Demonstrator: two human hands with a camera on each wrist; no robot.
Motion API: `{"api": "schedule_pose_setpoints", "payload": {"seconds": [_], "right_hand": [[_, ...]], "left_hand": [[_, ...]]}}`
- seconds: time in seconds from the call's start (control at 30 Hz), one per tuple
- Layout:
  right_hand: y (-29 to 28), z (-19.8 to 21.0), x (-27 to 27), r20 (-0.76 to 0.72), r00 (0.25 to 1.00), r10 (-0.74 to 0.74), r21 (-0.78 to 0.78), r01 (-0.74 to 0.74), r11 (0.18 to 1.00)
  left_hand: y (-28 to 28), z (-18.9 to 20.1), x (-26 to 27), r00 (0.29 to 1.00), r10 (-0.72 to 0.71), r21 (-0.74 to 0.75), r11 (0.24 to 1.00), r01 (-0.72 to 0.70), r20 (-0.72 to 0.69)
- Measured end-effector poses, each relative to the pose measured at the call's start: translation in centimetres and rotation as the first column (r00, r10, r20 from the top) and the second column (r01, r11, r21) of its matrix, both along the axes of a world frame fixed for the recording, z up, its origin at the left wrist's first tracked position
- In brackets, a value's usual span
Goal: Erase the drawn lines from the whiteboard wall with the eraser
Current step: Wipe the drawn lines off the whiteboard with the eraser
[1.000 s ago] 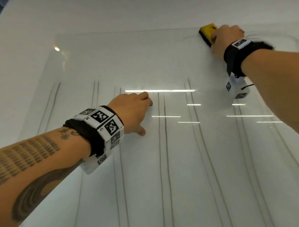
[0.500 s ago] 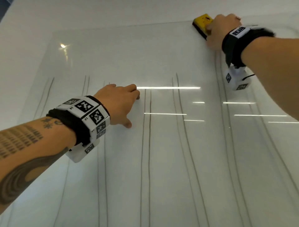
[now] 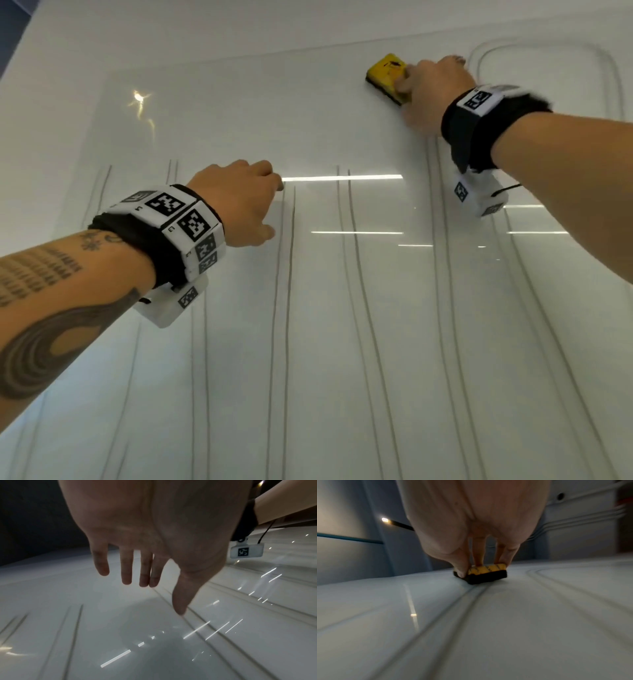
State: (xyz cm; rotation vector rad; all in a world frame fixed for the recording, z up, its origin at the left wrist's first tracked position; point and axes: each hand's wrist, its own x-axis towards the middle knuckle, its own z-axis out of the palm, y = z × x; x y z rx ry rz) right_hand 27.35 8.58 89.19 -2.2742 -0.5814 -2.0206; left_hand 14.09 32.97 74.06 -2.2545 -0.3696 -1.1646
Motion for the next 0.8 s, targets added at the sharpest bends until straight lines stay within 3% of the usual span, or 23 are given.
{"api": "schedule_pose_setpoints", "payload": {"seconds": [0.1, 0.17, 0.23, 0.33, 0.37, 0.4, 0.47, 0.53, 0.57, 0.63, 0.7, 0.73, 0.8], "right_hand": [[3.2, -7.3, -0.8, 0.024, 0.997, 0.076, -0.355, -0.062, 0.933], [3.5, -10.0, -1.1, 0.039, 0.995, 0.096, -0.482, -0.065, 0.874], [2.0, -7.0, -0.9, 0.073, 0.997, 0.036, -0.455, 0.001, 0.89], [-1.6, -1.7, -0.7, 0.06, 0.997, -0.038, -0.101, 0.044, 0.994], [-1.7, -1.7, -0.6, 0.059, 0.998, -0.022, -0.071, 0.026, 0.997], [-1.3, -2.6, -0.8, 0.048, 0.999, -0.009, -0.149, 0.016, 0.989], [-0.6, -5.7, -0.3, -0.048, 0.989, 0.139, -0.379, -0.147, 0.914], [-2.0, -6.6, 0.2, -0.12, 0.956, 0.267, -0.441, -0.292, 0.849], [-3.1, -5.5, 0.6, -0.1, 0.957, 0.272, -0.385, -0.289, 0.877], [-5.9, -2.0, 0.9, -0.058, 0.971, 0.234, -0.093, -0.239, 0.967], [-8.3, 1.0, 1.7, -0.051, 0.971, 0.233, 0.223, -0.216, 0.951], [-8.2, 1.3, 1.7, -0.06, 0.974, 0.217, 0.27, -0.193, 0.943], [-6.2, -0.8, 1.1, -0.067, 0.976, 0.205, 0.167, -0.192, 0.967]], "left_hand": [[-2.8, -0.7, 0.5, 0.992, -0.109, 0.041, 0.994, 0.106, 0.065], [-4.5, -1.5, 1.1, 0.992, -0.119, 0.028, 0.993, 0.119, 0.028], [-5.6, -2.2, 1.8, 0.995, -0.099, 0.021, 0.995, 0.099, -0.012], [-6.5, -2.9, 2.3, 0.995, -0.093, -0.004, 0.996, 0.093, -0.023], [-6.6, -3.1, 2.4, 0.995, -0.095, -0.013, 0.995, 0.095, -0.023], [-6.7, -3.3, 2.5, 0.995, -0.098, -0.021, 0.995, 0.098, -0.027], [-6.7, -3.7, 2.8, 0.995, -0.092, -0.035, 0.995, 0.091, -0.042], [-6.8, -4.1, 3.2, 0.996, -0.068, -0.074, 0.995, 0.064, -0.064], [-6.8, -4.2, 3.4, 0.996, -0.057, -0.093, 0.994, 0.05, -0.073], [-7.0, -4.3, 3.7, 0.997, -0.033, -0.113, 0.993, 0.025, -0.064], [-7.4, -4.2, 3.8, 0.999, -0.015, -0.108, 0.994, 0.01, -0.04], [-7.4, -4.3, 3.9, 1.0, -0.009, -0.11, 0.994, 0.005, -0.029], [-7.5, -4.4, 4.1, 1.0, 0.005, -0.108, 0.994, -0.006, -0.013]]}}
